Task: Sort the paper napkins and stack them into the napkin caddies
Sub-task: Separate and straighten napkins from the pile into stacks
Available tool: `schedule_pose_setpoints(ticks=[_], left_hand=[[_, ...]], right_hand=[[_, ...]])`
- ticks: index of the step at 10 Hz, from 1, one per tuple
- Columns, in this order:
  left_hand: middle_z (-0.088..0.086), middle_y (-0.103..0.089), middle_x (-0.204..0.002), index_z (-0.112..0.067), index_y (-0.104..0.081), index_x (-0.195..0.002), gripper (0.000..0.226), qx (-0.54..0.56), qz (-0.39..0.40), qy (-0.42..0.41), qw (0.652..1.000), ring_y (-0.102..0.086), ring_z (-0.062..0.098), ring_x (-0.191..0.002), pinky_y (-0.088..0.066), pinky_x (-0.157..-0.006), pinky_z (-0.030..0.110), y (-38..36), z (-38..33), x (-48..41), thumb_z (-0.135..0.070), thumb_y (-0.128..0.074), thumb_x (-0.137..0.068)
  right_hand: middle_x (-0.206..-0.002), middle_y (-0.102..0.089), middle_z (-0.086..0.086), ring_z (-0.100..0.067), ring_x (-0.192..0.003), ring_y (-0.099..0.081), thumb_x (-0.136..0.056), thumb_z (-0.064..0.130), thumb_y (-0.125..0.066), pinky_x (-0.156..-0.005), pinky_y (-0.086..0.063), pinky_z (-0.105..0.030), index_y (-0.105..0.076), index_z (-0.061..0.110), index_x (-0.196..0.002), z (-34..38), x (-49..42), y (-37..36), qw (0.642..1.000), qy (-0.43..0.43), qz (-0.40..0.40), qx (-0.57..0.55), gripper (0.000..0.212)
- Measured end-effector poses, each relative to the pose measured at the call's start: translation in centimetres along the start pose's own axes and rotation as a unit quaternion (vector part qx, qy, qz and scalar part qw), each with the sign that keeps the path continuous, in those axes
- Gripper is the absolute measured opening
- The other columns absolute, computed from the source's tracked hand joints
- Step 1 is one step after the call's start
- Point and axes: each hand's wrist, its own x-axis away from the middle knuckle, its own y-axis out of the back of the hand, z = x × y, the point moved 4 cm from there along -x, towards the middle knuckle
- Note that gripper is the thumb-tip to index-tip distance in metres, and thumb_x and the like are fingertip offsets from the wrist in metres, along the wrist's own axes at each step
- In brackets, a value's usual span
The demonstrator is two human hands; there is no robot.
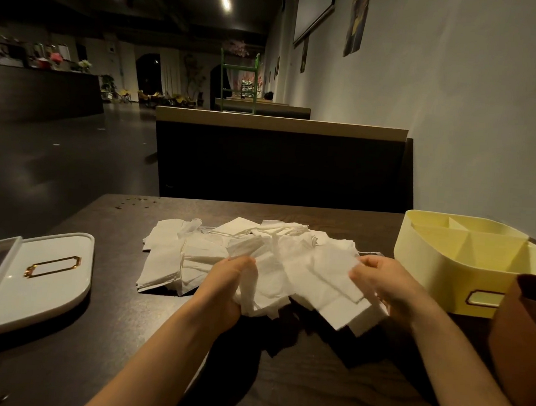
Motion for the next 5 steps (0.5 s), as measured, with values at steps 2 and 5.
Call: schedule_pose_setpoints(ticks=[2,5], left_hand=[[0.011,-0.045,-0.088,-0.009,-0.05,-0.074,0.021,-0.051,-0.049,0.008,0.997,-0.047,0.034,-0.096,-0.049,-0.077,0.044,0.19,-0.51,0.39,0.006,-0.042,-0.087],[0.006,-0.058,-0.083,-0.013,-0.055,-0.086,0.012,-0.026,-0.025,-0.048,0.998,-0.055,0.018,-0.072,-0.047,-0.066,0.033,0.41,-0.34,-0.45,-0.011,-0.047,-0.095]], right_hand=[[-0.1,-0.068,-0.017,-0.02,-0.081,-0.06,-0.081,0.029,-0.065,-0.071,-0.049,-0.033,-0.068,-0.001,-0.102,-0.46,-0.37,-0.76,0.976,0.03,-0.046,0.212,0.037],[-0.101,-0.066,-0.009,-0.02,-0.09,-0.063,-0.069,0.027,-0.08,-0.082,-0.055,-0.034,-0.063,0.002,-0.11,-0.35,-0.25,-0.86,0.966,-0.007,0.0,0.259,0.051]])
